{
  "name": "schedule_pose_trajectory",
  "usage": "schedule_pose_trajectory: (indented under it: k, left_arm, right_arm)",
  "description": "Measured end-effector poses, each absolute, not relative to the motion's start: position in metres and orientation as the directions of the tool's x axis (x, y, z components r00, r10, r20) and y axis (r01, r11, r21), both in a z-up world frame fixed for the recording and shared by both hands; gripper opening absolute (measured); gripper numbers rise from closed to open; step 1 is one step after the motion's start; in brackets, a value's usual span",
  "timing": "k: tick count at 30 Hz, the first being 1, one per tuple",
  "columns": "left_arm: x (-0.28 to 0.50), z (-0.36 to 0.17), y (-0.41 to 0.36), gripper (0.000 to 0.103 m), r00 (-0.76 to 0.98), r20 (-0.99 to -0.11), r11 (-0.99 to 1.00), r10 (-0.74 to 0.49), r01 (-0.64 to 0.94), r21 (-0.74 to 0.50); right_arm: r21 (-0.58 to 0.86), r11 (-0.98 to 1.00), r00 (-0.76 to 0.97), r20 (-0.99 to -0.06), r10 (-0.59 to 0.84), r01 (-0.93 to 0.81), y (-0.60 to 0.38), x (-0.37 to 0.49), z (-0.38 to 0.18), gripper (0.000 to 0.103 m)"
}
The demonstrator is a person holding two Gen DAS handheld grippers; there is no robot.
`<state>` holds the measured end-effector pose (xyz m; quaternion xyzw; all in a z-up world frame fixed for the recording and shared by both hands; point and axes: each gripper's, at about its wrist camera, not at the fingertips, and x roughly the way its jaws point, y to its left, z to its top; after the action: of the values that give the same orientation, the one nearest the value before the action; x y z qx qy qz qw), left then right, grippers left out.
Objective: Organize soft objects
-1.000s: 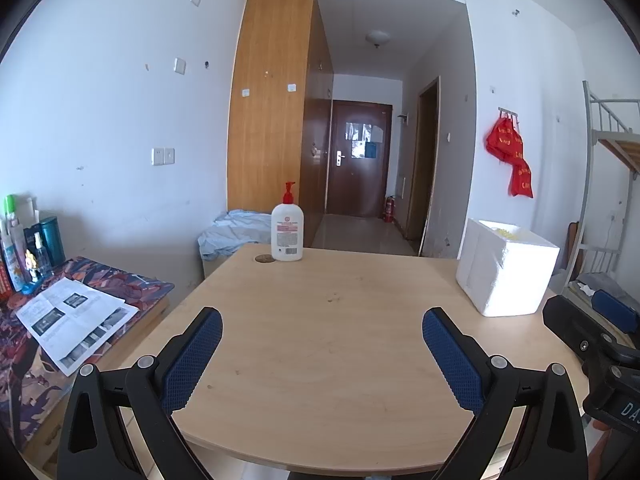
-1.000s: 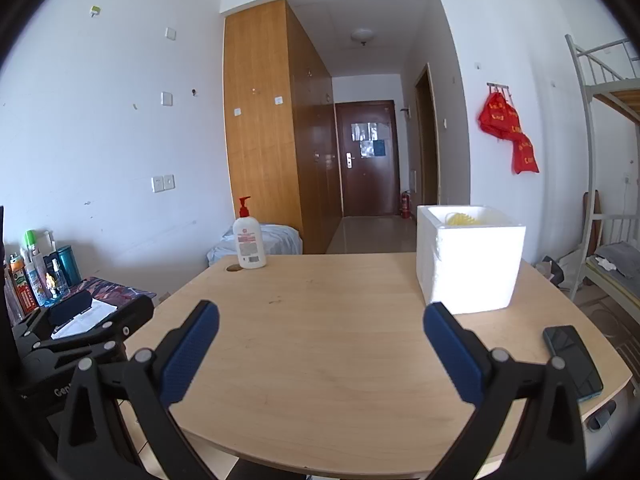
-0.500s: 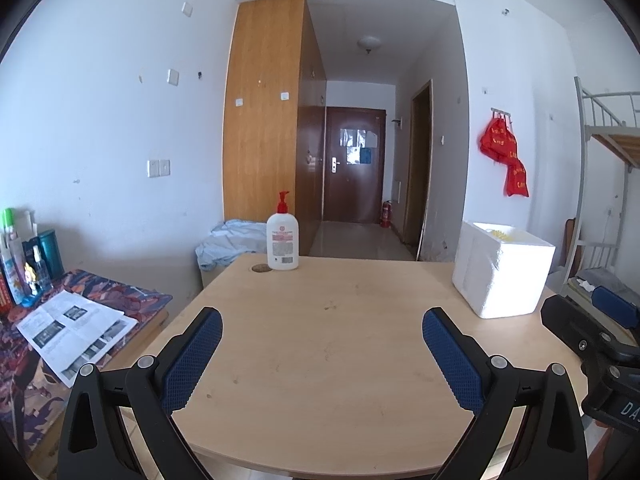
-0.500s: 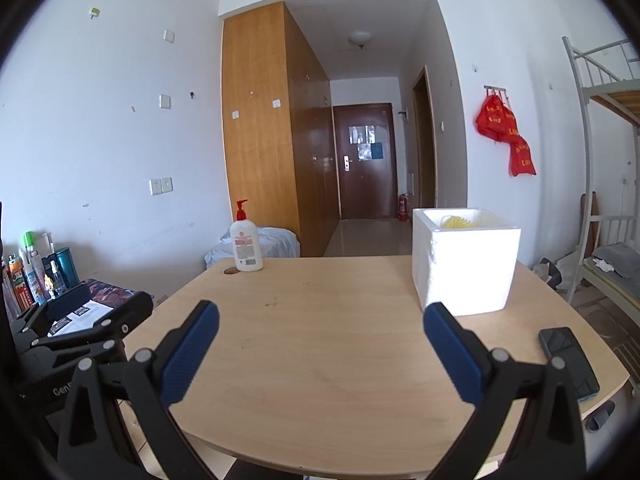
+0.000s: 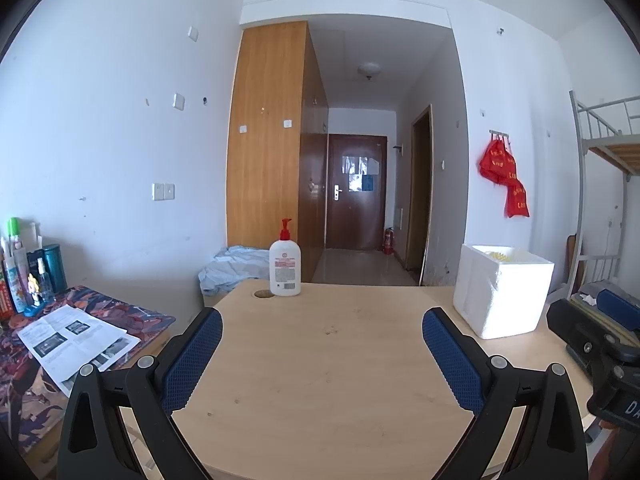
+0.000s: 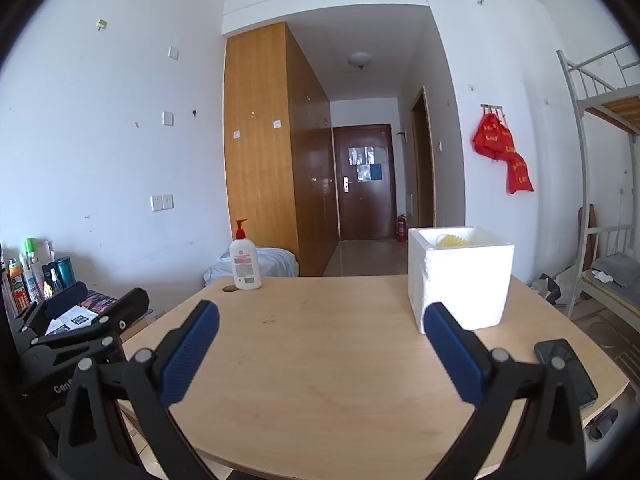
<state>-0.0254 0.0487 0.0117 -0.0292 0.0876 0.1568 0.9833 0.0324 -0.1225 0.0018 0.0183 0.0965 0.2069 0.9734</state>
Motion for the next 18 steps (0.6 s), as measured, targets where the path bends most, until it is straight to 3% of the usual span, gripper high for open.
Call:
schedule_pose_trajectory:
  k: [18]
  left_arm:
    - [-0.0266,0.0136,0.0469,0.1,0.938,-0.171,0.95,0.302,-0.311,-0.031]
  right_arm:
    - [0.06,0.915,0.896,-0.186,0.404,-0.4,-0.1206,0.0321,0.0058,0.103]
